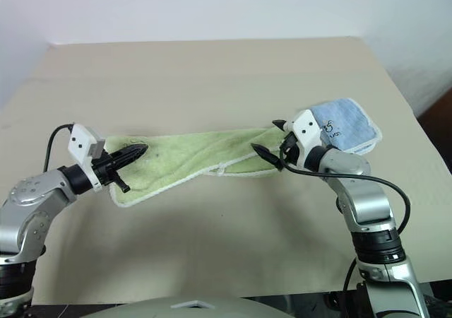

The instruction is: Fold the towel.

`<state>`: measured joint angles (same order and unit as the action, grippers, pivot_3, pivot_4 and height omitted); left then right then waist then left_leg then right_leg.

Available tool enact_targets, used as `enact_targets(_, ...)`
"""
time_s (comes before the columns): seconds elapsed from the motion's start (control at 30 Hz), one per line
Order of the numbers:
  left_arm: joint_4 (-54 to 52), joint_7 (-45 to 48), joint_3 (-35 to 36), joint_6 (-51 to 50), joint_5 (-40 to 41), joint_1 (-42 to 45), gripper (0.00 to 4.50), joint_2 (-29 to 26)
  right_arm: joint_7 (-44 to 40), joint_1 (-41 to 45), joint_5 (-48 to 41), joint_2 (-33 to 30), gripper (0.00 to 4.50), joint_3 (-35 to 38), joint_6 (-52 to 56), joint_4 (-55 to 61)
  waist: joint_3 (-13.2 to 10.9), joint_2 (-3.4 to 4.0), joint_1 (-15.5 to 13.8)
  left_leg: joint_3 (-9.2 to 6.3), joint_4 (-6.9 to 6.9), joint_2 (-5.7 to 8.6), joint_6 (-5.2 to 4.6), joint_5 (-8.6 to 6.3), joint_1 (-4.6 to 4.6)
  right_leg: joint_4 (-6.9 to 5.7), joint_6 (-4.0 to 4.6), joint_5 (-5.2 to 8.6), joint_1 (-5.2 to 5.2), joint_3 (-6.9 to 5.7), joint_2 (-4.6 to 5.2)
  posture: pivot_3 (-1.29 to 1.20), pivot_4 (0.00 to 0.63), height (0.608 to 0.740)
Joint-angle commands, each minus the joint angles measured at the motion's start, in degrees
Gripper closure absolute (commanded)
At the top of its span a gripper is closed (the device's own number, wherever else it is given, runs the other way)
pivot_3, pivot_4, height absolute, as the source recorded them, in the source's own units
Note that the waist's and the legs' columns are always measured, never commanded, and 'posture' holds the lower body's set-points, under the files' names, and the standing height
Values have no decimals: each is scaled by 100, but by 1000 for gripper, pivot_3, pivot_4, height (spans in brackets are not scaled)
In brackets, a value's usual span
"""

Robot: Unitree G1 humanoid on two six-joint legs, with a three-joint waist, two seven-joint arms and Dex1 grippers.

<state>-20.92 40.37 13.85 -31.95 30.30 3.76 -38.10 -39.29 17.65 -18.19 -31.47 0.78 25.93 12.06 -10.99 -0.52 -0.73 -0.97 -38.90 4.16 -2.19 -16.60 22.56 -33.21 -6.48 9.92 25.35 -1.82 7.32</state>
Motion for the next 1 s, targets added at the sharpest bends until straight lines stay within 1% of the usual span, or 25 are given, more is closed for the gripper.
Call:
enact_targets(0.03,-113,23,-46,1,26,168,4500,-59,50,32,-4,27,38,70,-111,183,0,0,0,0,0,0,0,0,0,0,0,0,0,0,0,0,150,728)
enact_targets(0.33,199,161,-157,153,-110,353,4500,-82,146,-112,31,-31,38,93,-114,318,0,0,6,0,0,0,-3,1,0,-1,-1,-1,1,0,-1,0,150,728)
enact_targets(0.47,242,350,-392,251,-298,442,4500,-176,122,-136,6,-107,38,252,-200,211,0,0,2,0,0,0,-3,1,0,0,-1,-1,0,0,-1,0,150,728)
enact_targets(0.6,551,862,-512,551,-594,522,4500,-645,205,4,91,-50,38,223,-322,-42,0,0,3,1,1,0,-2,0,1,1,0,0,1,-1,-1,0,150,728)
enact_targets(0.67,686,1259,-501,699,-642,617,4500,-1004,212,119,111,0,38,185,-379,-180,-1,2,7,1,1,0,-1,0,1,0,9,5,3,-1,-2,0,150,728)
enact_targets(0.83,1227,2465,-615,1031,-606,1038,4500,-1777,246,153,242,106,38,105,-648,-453,-4,7,11,3,6,-2,-5,2,3,0,13,8,9,-1,-2,0,150,728)
enact_targets(0.97,1468,3608,-851,1040,-468,1307,4500,-2335,352,47,273,227,38,80,-661,-379,-6,10,11,4,10,0,-10,4,8,2,11,6,12,-1,-2,0,150,728)
enact_targets(1.0,1505,4010,-922,1072,-410,1322,4114,-2490,366,24,280,249,0,63,-666,-360,-6,10,16,5,11,0,-11,4,9,2,11,6,13,-1,-2,0,150,728)
